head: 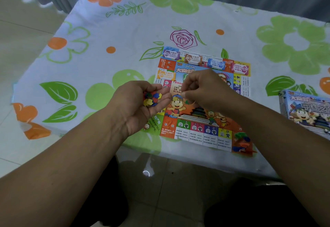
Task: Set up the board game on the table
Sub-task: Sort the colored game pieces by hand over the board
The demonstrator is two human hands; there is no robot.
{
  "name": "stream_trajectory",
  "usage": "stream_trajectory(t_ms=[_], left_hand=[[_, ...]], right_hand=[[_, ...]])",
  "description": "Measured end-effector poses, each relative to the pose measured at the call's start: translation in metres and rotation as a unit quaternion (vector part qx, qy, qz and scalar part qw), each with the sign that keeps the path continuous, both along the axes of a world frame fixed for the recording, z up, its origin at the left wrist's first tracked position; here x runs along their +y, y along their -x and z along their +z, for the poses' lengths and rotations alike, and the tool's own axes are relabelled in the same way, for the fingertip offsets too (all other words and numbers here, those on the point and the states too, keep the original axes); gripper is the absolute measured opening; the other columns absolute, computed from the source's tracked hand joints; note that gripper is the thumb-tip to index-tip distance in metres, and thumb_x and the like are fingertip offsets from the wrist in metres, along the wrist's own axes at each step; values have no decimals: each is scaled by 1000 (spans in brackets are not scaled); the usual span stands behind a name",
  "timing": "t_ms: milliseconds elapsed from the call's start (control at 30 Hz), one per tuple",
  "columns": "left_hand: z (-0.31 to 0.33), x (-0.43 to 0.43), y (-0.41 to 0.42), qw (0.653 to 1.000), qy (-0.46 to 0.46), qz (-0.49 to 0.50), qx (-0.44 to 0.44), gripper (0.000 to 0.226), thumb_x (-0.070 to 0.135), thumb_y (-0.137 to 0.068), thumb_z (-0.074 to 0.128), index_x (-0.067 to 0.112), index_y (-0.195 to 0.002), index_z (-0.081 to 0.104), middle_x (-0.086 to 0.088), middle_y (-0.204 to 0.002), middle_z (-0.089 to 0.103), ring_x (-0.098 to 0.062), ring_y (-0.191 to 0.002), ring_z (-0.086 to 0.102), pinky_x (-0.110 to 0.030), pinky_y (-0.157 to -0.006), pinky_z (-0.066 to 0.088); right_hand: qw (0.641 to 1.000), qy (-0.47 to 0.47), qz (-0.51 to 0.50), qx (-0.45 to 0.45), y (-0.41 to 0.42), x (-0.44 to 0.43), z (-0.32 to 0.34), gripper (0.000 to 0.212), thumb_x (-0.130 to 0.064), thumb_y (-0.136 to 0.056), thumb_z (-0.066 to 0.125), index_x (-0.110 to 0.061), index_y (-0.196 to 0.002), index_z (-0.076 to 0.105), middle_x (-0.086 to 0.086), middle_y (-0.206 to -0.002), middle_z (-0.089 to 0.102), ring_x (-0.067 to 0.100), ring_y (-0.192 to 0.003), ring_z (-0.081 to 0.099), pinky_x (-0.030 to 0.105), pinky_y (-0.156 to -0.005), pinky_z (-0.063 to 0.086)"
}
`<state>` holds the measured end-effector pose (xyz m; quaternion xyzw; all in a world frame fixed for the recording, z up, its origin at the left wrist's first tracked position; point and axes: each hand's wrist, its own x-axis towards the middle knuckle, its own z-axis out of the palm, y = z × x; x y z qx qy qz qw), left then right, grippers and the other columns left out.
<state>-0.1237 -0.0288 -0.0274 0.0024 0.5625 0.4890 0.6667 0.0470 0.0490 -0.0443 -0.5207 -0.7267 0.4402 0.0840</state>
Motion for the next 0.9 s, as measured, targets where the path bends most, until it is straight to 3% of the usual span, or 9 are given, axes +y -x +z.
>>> stream_trajectory(t_ms=[167,333,433,633,900], left_hand=[[1,-1,4,1000,-5,5,2,23,-2,-95,44,-7,-107,63,-18,-81,73,-29,-74,73,-34,-67,64],[2,-1,4,1000,-9,-6,4,20,-2,-95,45,-7,-105,62,-18,-82,73,-31,-81,72,-35,-70,64],[2,0,4,1000,-9,-9,4,20,-2,-95,46,-6,-105,63,-19,-87,72,-31,-83,73,-35,-69,64],[2,-1,2,1000,-13,-19,4,21,-2,-95,44,-6,-100,64,-20,-91,72,-32,-85,73,-36,-73,64],[3,-2,-1,999,-10,-45,-6,26,1,-95,42,-7,-96,66,-22,-95,73,-34,-100,73,-40,-79,62]], right_hand=[[992,-37,61,-100,4,6,-11,10,-5,-88,71,-14,-86,71,-7,-76,62,9,-73,60,30,-67,50],[976,-72,100,-178,-1,7,-15,13,-4,-90,67,-16,-91,72,-6,-86,64,16,-87,63,26,-65,47],[977,-78,90,-178,-2,8,-14,19,-2,-88,67,-18,-96,74,-3,-95,65,18,-94,63,32,-75,53],[968,-98,114,-200,-3,3,-20,20,-12,-85,75,-24,-100,71,-4,-101,65,19,-94,62,38,-80,55],[956,-157,115,-220,-8,2,-25,11,-13,-91,66,-22,-95,69,-1,-100,68,20,-92,62,35,-75,53]])
